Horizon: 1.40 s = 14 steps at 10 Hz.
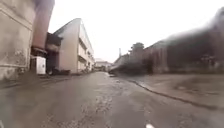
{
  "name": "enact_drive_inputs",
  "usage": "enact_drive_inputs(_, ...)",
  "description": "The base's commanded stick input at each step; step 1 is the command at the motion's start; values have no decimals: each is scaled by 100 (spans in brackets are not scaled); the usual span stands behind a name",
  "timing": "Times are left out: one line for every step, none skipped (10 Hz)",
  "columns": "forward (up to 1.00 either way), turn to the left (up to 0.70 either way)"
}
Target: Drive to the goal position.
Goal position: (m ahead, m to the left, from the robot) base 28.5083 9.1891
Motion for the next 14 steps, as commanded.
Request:
enact_drive_inputs(50, 8)
enact_drive_inputs(50, 8)
enact_drive_inputs(50, 8)
enact_drive_inputs(50, 8)
enact_drive_inputs(50, 8)
enact_drive_inputs(50, 8)
enact_drive_inputs(50, 8)
enact_drive_inputs(50, 8)
enact_drive_inputs(50, 8)
enact_drive_inputs(50, 8)
enact_drive_inputs(50, 8)
enact_drive_inputs(50, 8)
enact_drive_inputs(50, 8)
enact_drive_inputs(50, 8)
